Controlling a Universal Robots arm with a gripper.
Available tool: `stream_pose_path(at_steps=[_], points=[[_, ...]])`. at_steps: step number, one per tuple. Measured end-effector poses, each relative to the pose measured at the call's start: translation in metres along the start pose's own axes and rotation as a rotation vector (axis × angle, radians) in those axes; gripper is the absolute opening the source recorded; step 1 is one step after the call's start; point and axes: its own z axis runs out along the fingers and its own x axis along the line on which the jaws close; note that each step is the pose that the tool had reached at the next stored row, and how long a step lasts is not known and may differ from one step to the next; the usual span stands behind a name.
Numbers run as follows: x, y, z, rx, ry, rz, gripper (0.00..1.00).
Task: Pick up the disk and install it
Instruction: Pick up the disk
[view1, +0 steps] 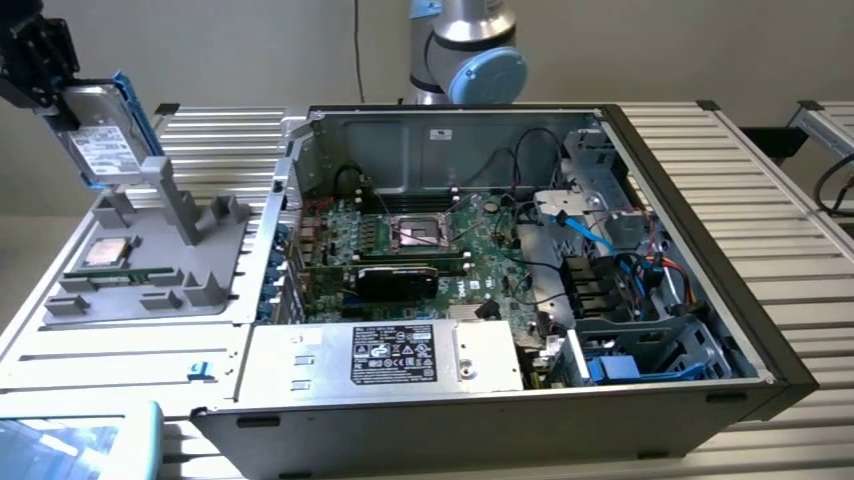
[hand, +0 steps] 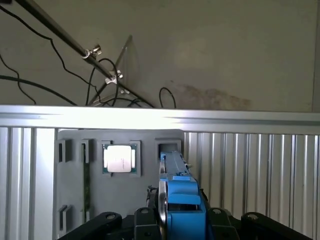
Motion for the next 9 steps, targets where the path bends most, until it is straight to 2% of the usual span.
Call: stream_pose_path(at_steps=[9], points=[[-0.002,-0.0019,-0.0408,0.0047,0.0001,0.0,0.37]])
